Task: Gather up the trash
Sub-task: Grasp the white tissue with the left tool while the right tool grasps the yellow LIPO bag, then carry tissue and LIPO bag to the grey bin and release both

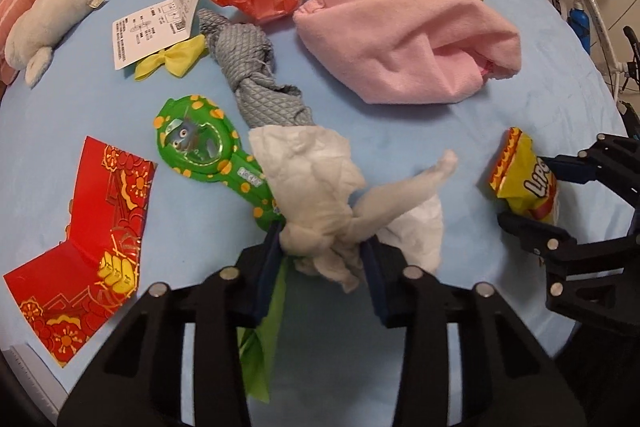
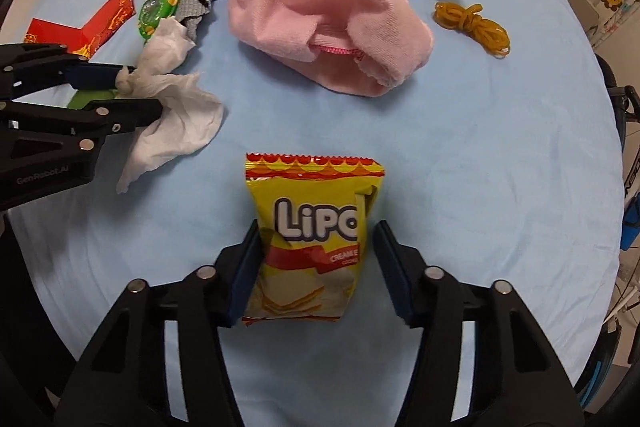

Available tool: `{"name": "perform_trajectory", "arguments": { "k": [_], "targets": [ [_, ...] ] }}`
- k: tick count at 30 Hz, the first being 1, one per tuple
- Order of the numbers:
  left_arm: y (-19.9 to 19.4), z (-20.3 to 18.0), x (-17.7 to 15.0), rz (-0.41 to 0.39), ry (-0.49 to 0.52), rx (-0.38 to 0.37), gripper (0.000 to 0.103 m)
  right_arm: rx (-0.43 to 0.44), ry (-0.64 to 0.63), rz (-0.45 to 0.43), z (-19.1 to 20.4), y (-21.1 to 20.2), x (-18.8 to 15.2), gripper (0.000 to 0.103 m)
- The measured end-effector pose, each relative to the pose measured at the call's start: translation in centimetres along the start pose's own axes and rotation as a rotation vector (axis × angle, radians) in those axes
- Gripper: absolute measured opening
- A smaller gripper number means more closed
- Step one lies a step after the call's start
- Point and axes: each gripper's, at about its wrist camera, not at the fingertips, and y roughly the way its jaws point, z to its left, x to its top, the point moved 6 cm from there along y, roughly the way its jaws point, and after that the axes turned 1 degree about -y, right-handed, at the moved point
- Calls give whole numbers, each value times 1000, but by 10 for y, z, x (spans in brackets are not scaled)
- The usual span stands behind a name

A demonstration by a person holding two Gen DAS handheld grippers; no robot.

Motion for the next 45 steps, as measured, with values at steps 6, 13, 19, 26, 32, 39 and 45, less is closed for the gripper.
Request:
{"name": "perform_trajectory", "arguments": {
  "k": [6,13,19,26,32,39,45],
  "targets": [
    [-9,-20,-9,-18,32,-11,30,-8,-8,-10,5,-12,-2,46],
    [-37,-25,-4,-45,39,-19,30,-10,-9,-47,20,-44,-11,46],
    [-53,-9,-11,-62,22,-12,30,-12,-3,-85,30,-73,-20,46],
    [-89,8,-42,-87,-14,-8,30,-27,-32,-140,39,-109,-26,46],
    [-133,18,-78,-137,-47,1,30,-45,-93,-203,62,-125,-7,46],
    [-191,36,-129,-214,-98,31,30,-29,-196,-273,119,-173,-10,46],
    [-242,63,-179,-272,-164,80,30,3,-300,-330,184,-216,-17,46]
  ]
}}
